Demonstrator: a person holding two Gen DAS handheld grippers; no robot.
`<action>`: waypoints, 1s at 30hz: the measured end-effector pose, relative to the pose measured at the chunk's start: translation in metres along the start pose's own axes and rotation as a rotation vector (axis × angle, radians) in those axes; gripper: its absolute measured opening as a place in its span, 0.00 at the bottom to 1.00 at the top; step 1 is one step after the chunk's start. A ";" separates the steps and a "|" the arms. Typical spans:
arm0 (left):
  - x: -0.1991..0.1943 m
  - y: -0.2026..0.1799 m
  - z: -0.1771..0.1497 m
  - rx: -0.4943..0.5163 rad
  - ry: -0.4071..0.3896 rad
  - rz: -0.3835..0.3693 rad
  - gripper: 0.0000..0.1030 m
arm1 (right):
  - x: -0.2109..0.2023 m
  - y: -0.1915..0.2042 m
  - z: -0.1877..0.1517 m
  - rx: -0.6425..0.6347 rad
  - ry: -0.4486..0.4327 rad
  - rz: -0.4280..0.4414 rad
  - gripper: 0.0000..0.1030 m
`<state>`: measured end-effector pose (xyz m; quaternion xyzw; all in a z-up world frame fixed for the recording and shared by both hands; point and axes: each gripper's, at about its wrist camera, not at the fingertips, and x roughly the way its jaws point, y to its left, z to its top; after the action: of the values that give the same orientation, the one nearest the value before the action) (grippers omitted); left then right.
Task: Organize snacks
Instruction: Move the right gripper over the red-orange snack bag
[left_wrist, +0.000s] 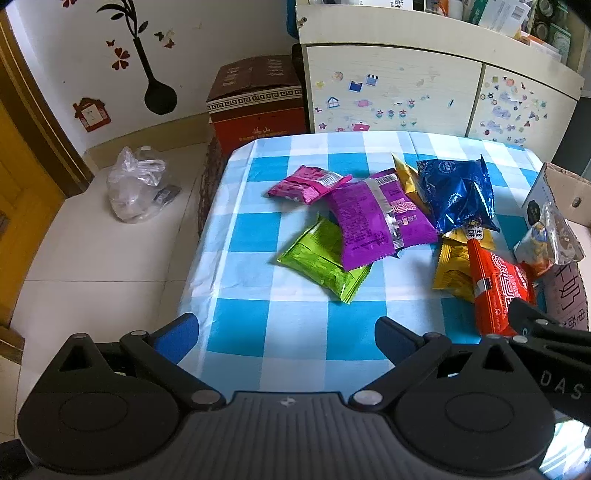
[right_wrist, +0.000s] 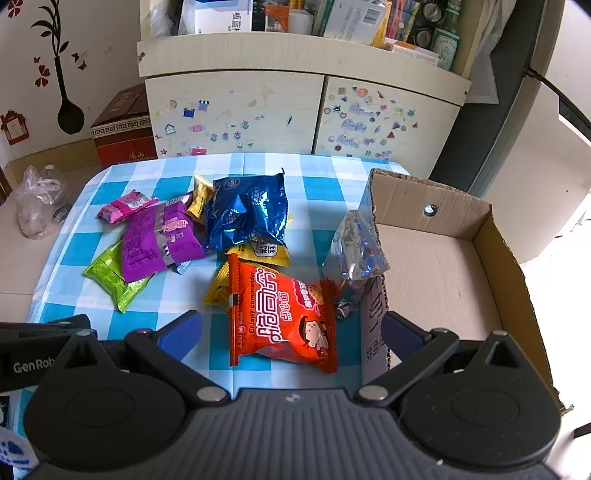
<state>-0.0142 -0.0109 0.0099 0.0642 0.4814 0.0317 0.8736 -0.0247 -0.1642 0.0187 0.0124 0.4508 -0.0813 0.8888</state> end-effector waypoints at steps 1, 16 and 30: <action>0.000 0.000 0.000 -0.001 0.001 0.002 1.00 | 0.000 0.000 0.000 0.000 0.000 0.000 0.99; -0.002 0.003 0.000 -0.009 -0.003 0.025 1.00 | -0.001 0.005 0.000 -0.003 -0.008 0.004 0.99; -0.001 0.006 0.000 -0.016 -0.001 0.032 1.00 | 0.000 0.007 0.000 -0.002 -0.010 0.006 0.99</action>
<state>-0.0144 -0.0053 0.0117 0.0651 0.4797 0.0494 0.8736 -0.0233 -0.1573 0.0182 0.0125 0.4466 -0.0780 0.8912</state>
